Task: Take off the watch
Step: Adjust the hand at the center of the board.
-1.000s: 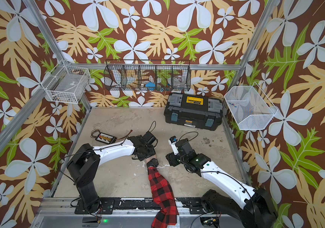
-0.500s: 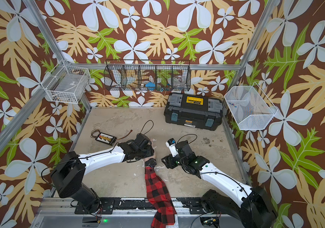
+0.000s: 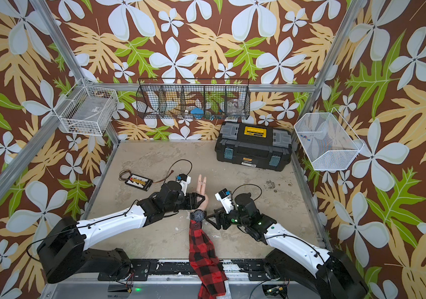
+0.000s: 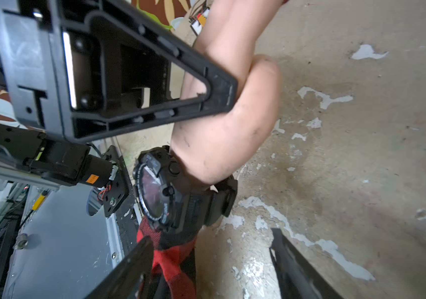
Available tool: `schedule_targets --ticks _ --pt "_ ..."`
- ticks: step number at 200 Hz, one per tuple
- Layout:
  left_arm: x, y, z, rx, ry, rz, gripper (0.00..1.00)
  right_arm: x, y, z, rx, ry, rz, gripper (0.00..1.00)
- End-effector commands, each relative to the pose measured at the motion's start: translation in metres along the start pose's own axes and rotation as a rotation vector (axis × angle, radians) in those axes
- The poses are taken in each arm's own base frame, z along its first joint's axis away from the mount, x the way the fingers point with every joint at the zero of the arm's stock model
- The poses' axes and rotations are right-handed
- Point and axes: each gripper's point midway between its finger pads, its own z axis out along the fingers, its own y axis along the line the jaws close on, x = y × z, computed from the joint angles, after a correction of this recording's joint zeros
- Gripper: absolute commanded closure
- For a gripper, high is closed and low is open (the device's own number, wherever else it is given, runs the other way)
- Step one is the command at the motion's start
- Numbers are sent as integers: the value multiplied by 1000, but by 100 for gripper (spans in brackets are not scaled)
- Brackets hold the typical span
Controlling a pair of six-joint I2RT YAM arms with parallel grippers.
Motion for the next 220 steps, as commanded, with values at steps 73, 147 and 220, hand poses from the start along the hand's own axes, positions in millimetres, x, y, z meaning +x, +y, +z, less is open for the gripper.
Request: schedule_targets --ticks 73,147,220 --pt "-29 -44 -25 222 -127 38 72 0 42 -30 -253 -368 -182 21" --pt "-30 -47 -27 263 -140 -35 74 10 55 1 -280 -305 -190 23" --pt "-34 -46 -32 297 -163 -100 76 5 54 25 -308 -288 -167 31"
